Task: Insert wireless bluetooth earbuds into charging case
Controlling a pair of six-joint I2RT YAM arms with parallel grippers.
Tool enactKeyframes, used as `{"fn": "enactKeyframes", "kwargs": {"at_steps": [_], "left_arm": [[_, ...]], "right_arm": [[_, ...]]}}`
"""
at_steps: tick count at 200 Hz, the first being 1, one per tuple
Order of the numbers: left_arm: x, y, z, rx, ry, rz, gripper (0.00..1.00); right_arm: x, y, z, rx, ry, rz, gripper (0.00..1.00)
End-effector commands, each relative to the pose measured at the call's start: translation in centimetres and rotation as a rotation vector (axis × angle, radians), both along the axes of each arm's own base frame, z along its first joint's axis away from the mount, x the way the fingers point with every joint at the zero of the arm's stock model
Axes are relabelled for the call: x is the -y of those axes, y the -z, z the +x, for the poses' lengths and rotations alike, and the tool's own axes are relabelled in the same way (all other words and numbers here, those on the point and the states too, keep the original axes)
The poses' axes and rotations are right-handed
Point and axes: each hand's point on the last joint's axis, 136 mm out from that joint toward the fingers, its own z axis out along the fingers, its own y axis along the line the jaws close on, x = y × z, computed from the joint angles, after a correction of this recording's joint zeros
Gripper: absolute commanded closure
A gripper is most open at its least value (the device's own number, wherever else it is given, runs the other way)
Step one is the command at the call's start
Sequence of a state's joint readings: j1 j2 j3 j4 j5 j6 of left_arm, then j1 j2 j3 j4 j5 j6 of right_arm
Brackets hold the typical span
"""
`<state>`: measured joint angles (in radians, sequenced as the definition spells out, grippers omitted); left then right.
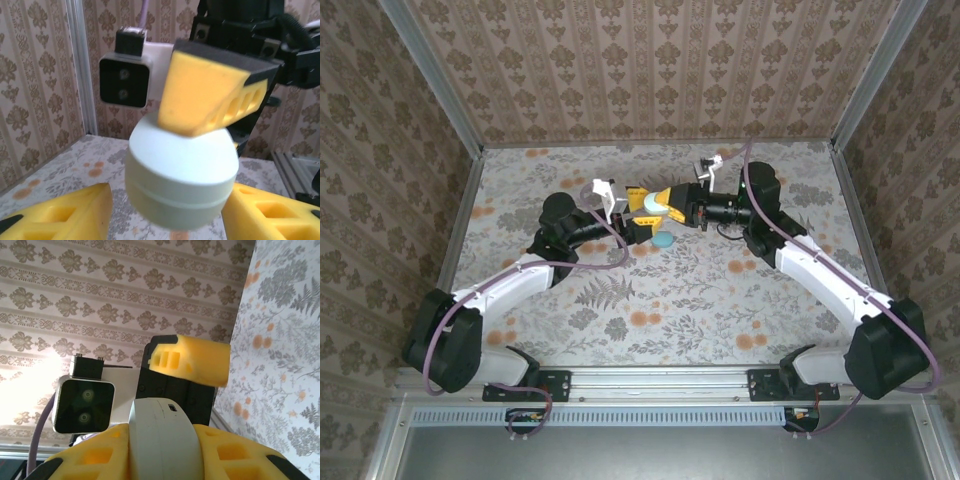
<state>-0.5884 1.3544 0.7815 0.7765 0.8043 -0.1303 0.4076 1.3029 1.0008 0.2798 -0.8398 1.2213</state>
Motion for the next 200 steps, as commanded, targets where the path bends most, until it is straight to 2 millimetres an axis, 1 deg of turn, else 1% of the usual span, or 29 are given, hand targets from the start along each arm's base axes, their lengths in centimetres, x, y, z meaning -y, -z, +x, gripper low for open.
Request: {"fn": "enactKeyframes", "kwargs": {"at_steps": [1,20,37,43,63,85,88,104,116,117,121,153,163,165,183,200], "left_arm": [[-0.6,-0.9,0.0,0.043,-0.030,0.008,0.36],[-1.1,-0.4,0.2,0.035,-0.062,0.016,0.31],[-1.8,0.2,0.5,0.025,-0.096,0.031,0.28],[-2.1,0.4,0.6,0.025,-0.114,0.035,0.27],[-3.2,0.7,1.0,0.028,-0.176,0.039,0.24],[-4.2,0.5,0.9,0.043,-0.214,0.046,0.22],[-4.5,0.4,1.3,0.046,-0.247,0.045,0.22],[-5.3,0.3,1.7,0.055,-0.301,0.052,0.22],[-5.9,0.3,2.0,0.055,-0.337,0.052,0.21],[-5.9,0.3,2.0,0.056,-0.340,0.051,0.21],[-6.1,0.3,2.1,0.054,-0.349,0.052,0.21],[-6.5,0.0,2.6,0.058,-0.377,0.054,0.21],[-6.5,0.0,2.7,0.057,-0.383,0.055,0.21],[-6.6,-0.1,2.7,0.057,-0.384,0.054,0.21],[-6.7,0.0,2.9,0.055,-0.397,0.057,0.20],[-6.9,0.1,3.1,0.051,-0.408,0.061,0.20]], "right_arm": [[1.4,-0.7,0.4,0.071,0.092,-0.018,0.82],[2.5,0.1,0.9,0.061,0.150,-0.040,0.82],[3.7,1.4,1.6,0.051,0.213,-0.071,0.82],[4.1,2.3,1.8,0.041,0.238,-0.093,0.82],[5.5,6.2,2.4,-0.023,0.307,-0.195,0.82],[5.8,10.6,2.7,-0.096,0.319,-0.265,0.82],[5.8,11.2,2.7,-0.106,0.318,-0.274,0.82],[5.4,14.7,2.8,-0.166,0.291,-0.327,0.82],[4.9,16.7,2.8,-0.200,0.262,-0.357,0.82],[4.8,16.7,2.8,-0.199,0.259,-0.357,0.82],[4.4,18.0,2.8,-0.225,0.243,-0.373,0.82],[2.0,23.5,2.3,-0.320,0.146,-0.432,0.81],[1.3,24.7,2.2,-0.341,0.123,-0.434,0.81],[1.2,25.2,2.1,-0.349,0.117,-0.439,0.81],[0.3,27.2,1.7,-0.379,0.083,-0.462,0.82],[0.2,29.0,1.2,-0.404,0.060,-0.502,0.82]]}}
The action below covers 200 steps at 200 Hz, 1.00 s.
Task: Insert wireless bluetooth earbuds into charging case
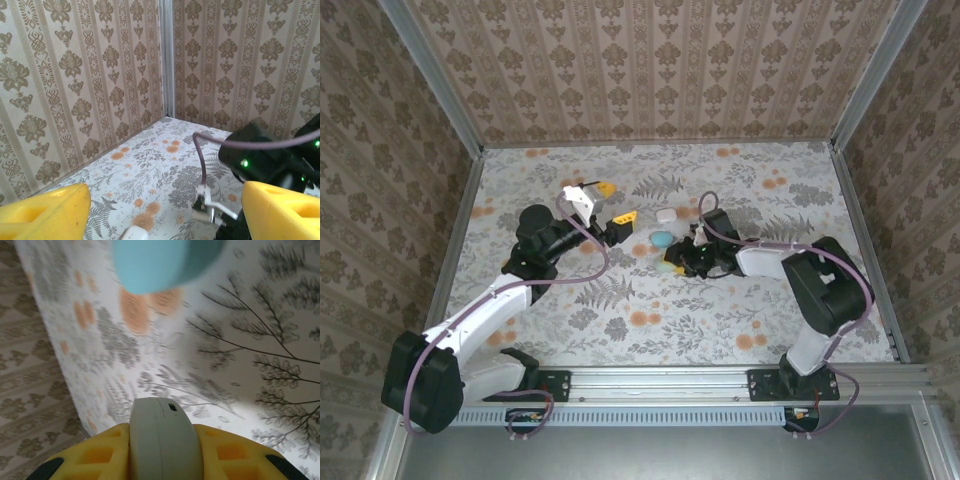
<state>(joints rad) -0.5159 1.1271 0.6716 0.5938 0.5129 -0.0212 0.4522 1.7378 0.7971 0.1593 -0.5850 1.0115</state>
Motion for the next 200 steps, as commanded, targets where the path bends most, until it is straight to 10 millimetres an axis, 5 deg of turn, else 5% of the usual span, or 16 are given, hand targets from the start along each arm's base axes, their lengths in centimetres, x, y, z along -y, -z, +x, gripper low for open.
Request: {"fn": "enactKeyframes", "kwargs": {"at_steps": [1,57,123,163,200], "left_arm": [[-0.7,-0.1,0.4,0.015,-0.038,0.013,0.20],[-1.0,0.1,0.9,0.006,-0.055,0.023,0.20],[-1.1,0.4,1.5,-0.001,-0.065,0.026,0.20],[-1.7,0.9,1.9,-0.014,-0.100,0.031,0.20],[-3.0,2.3,3.3,-0.050,-0.199,0.066,0.19]], "right_arm": [[-1.1,0.4,0.3,0.030,-0.059,0.002,0.81],[0.4,2.7,-1.2,-0.018,-0.095,-0.117,0.66],[3.2,1.5,-1.7,0.004,-0.099,-0.284,0.46],[5.9,-1.7,-1.0,0.090,-0.055,-0.421,0.37],[12.9,-8.3,0.6,0.331,0.123,-0.729,0.33]]}}
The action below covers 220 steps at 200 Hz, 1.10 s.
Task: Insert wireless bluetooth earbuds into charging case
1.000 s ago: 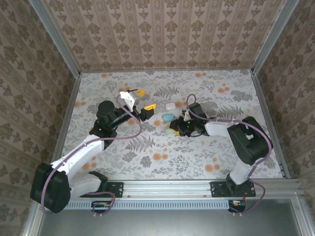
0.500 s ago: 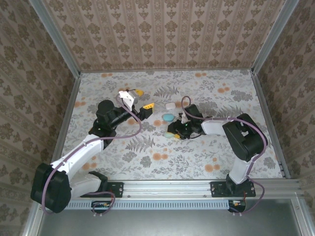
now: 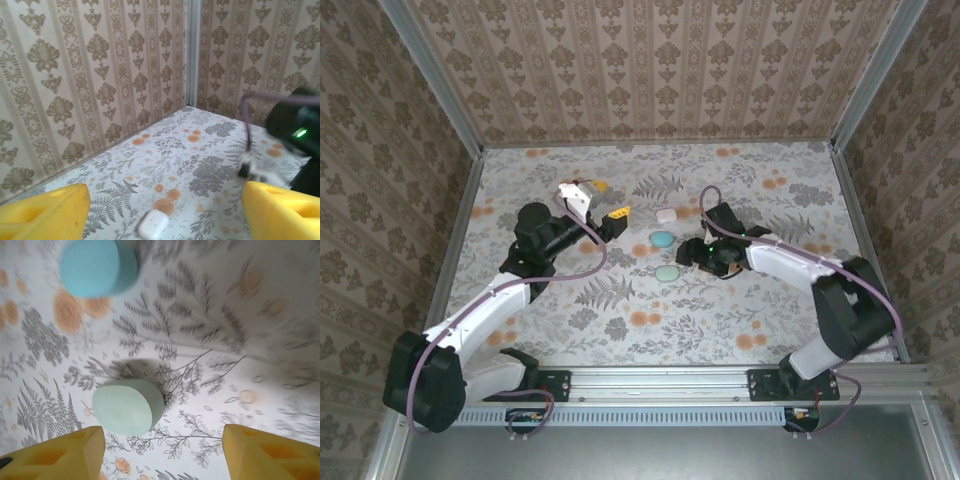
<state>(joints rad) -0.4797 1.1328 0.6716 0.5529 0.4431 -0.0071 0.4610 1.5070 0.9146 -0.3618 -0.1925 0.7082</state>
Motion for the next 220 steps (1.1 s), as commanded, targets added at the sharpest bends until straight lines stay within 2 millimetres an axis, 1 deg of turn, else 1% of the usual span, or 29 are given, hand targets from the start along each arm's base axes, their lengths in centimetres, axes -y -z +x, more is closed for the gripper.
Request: {"fn": "enactKeyframes", "kwargs": {"at_steps": [1,7,17,19,21,28,31,43,48,59,76,87,100,108,119,134,141,143,146,157,165,169,177,185,194,204,211,220], "left_arm": [[-1.4,1.3,1.3,-0.022,-0.096,0.039,0.19],[-1.8,1.6,1.6,-0.030,-0.118,0.048,0.18],[-2.3,2.4,2.0,-0.053,-0.159,0.067,0.13],[-3.2,2.6,2.6,-0.061,-0.192,0.071,0.12],[-3.6,2.8,2.8,-0.067,-0.209,0.076,0.12],[-4.6,3.6,3.5,-0.094,-0.261,0.092,0.10],[-5.0,3.8,3.7,-0.103,-0.279,0.098,0.09],[-6.7,5.0,4.3,-0.122,-0.338,0.116,0.04],[-7.6,5.5,4.6,-0.131,-0.373,0.119,0.02],[-9.9,6.8,5.5,-0.163,-0.472,0.127,0.00],[-13.6,9.2,6.6,-0.240,-0.607,0.165,0.00],[-15.7,10.4,6.9,-0.274,-0.672,0.175,0.00],[-18.1,11.4,7.2,-0.312,-0.747,0.167,0.00],[-19.4,11.8,7.2,-0.323,-0.783,0.168,0.00],[-21.0,12.6,7.2,-0.342,-0.840,0.187,0.00],[-22.5,13.4,7.0,-0.363,-0.892,0.230,0.00],[-22.8,13.7,6.9,-0.359,-0.896,0.249,0.00],[-22.9,13.7,6.9,-0.357,-0.898,0.253,0.00],[-23.0,13.9,6.9,-0.356,-0.904,0.261,0.00],[-23.7,14.3,6.8,-0.355,-0.929,0.272,0.00],[-24.1,14.6,6.8,-0.355,-0.941,0.267,0.00],[-24.3,14.7,6.8,-0.356,-0.946,0.263,0.00],[-24.3,15.0,6.8,-0.359,-0.938,0.258,0.00],[-24.4,15.3,6.8,-0.360,-0.932,0.259,0.00],[-24.4,15.5,6.9,-0.356,-0.926,0.252,0.00],[-24.4,15.9,7.0,-0.353,-0.918,0.244,0.00],[-24.3,16.0,7.2,-0.348,-0.911,0.238,0.00],[-24.1,16.1,7.4,-0.343,-0.895,0.236,0.00]], "right_arm": [[6.3,-5.0,1.2,0.206,0.120,-0.273,0.33],[7.8,-6.1,1.3,0.260,0.152,-0.333,0.32],[10.2,-7.8,1.5,0.354,0.193,-0.429,0.29],[10.7,-8.1,1.5,0.372,0.205,-0.452,0.28],[11.2,-8.4,1.6,0.393,0.215,-0.472,0.28],[12.8,-9.3,1.6,0.452,0.245,-0.539,0.23],[13.3,-9.9,1.7,0.486,0.257,-0.559,0.20],[15.8,-10.8,1.8,0.572,0.323,-0.660,0.09],[16.9,-10.8,1.8,0.592,0.350,-0.691,0.06],[18.8,-10.5,2.1,0.628,0.395,-0.739,0.05],[21.7,-8.4,2.5,0.615,0.459,-0.792,0.05],[23.1,-6.8,3.0,0.578,0.472,-0.792,0.05],[23.4,-4.9,4.1,0.551,0.415,-0.779,0.05],[23.0,-4.1,4.9,0.550,0.371,-0.771,0.05],[22.2,-3.3,6.0,0.576,0.311,-0.746,0.05],[20.8,-3.2,7.5,0.663,0.245,-0.694,0.04],[20.4,-3.7,8.1,0.691,0.223,-0.674,0.04],[20.3,-3.1,8.2,0.682,0.210,-0.677,0.05],[20.1,-2.9,8.4,0.689,0.194,-0.671,0.05],[19.2,-3.5,9.3,0.763,0.147,-0.650,0.04],[19.1,-3.3,9.5,0.786,0.146,-0.607,0.04],[18.9,-2.8,9.6,0.787,0.133,-0.589,0.05],[18.9,-2.4,9.8,0.801,0.133,-0.566,0.05],[19.2,-2.3,9.6,0.784,0.134,-0.534,0.05],[19.0,-2.3,9.4,0.820,0.117,-0.487,0.05],[18.8,-1.6,8.9,0.850,0.114,-0.479,0.05],[18.6,-2.1,8.7,0.904,0.118,-0.477,0.04],[18.5,-1.8,8.4,0.879,0.103,-0.476,0.04]]}}
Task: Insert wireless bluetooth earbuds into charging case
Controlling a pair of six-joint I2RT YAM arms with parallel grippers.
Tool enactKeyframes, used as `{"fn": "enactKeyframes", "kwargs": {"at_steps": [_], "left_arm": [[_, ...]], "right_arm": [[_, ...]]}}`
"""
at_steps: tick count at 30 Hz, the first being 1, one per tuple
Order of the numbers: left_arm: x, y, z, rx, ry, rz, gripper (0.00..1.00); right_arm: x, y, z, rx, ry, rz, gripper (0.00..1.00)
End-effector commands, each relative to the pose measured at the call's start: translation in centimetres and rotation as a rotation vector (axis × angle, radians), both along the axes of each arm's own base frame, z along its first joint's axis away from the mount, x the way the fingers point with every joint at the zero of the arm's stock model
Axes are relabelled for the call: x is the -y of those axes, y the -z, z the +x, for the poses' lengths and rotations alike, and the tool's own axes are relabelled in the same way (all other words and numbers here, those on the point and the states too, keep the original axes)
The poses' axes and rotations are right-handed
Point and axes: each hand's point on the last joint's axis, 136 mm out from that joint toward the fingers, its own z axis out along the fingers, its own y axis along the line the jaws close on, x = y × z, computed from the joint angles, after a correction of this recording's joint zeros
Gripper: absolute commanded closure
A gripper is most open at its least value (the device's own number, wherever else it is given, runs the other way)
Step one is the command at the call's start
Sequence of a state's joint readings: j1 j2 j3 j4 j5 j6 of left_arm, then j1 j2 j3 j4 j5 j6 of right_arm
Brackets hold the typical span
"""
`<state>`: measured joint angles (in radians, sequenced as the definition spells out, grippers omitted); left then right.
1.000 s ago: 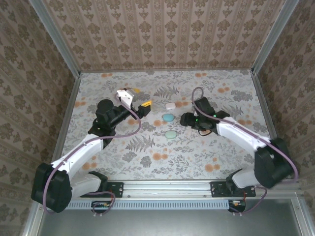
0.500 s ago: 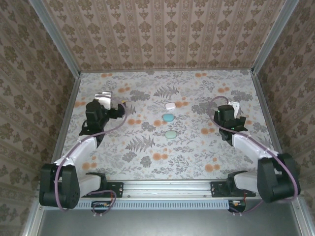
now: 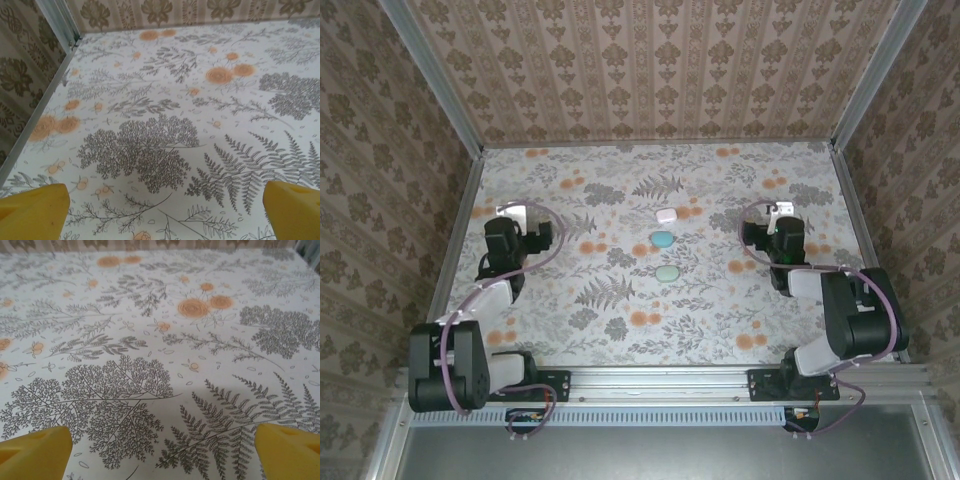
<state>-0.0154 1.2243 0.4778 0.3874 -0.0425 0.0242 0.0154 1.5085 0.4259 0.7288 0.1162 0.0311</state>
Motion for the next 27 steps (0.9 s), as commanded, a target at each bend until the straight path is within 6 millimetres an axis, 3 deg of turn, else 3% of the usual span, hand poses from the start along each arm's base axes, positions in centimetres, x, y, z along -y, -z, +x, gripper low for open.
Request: {"fn": "enactKeyframes", "kwargs": {"at_steps": [1,5,12,14,15,27], "left_arm": [[0.3,-0.4,0.8,0.051,0.040,0.010,0.00],[0.3,0.6,1.6,0.065,0.056,-0.015,0.00],[2.1,3.4,2.3,0.091,0.172,-0.040,0.00],[1.3,4.0,2.5,0.089,0.122,-0.039,0.00],[0.4,4.1,2.5,0.068,0.060,-0.030,0.00],[0.4,4.1,2.6,0.075,0.021,0.022,0.00]], "right_arm": [[-2.0,-1.3,0.1,0.104,-0.117,0.025,0.04],[-0.5,-1.3,0.6,0.092,-0.023,0.020,0.00],[-0.6,-1.4,0.6,0.092,-0.019,0.012,0.00],[-0.7,-1.3,0.6,0.089,-0.024,0.012,0.00],[-0.7,-1.3,0.6,0.089,-0.024,0.011,0.00],[-0.7,-1.3,0.6,0.088,-0.026,0.012,0.00]]}}
